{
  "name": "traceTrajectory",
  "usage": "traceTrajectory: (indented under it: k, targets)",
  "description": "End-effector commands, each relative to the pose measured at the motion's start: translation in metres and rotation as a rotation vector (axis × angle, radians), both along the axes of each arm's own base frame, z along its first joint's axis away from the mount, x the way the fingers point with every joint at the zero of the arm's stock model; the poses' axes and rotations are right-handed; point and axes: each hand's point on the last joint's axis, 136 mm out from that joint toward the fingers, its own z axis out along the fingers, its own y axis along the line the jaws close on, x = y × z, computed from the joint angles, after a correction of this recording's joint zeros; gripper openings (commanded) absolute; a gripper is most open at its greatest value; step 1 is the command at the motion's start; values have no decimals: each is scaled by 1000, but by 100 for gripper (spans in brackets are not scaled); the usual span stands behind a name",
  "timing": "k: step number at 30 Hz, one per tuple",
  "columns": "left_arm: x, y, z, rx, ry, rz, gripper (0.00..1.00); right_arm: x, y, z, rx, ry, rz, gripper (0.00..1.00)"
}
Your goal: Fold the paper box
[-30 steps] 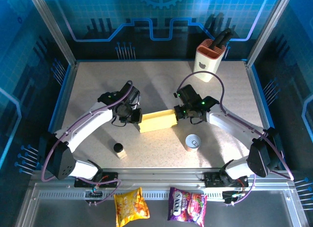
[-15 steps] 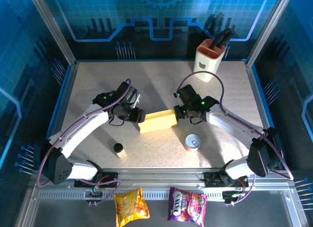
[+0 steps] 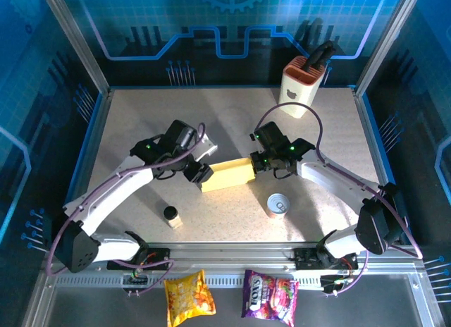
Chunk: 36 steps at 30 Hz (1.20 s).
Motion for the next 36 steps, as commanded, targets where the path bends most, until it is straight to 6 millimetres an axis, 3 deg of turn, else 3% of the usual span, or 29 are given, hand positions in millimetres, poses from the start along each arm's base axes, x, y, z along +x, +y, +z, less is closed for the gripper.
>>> traceTrajectory:
  k: [1,7,14,17,27,36]
  targets:
    - [-8,-6,-7,62,-143,-239,64,-11,3,-9,-24,55,18,0]
    - [-4,-4,-27,157,-292,-352,69,-10,5,-9,-23,58,22,0]
    - [-1,-1,-45,242,-367,-387,68,-10,5,-9,-24,57,21,0]
    - [1,1,-48,275,-400,-388,64,-10,5,-10,-22,60,19,0]
    - [3,7,-55,319,-394,-377,38,-12,3,-10,-25,59,18,0]
    - [1,7,-64,323,-348,-366,37,-12,3,-3,-12,45,19,1]
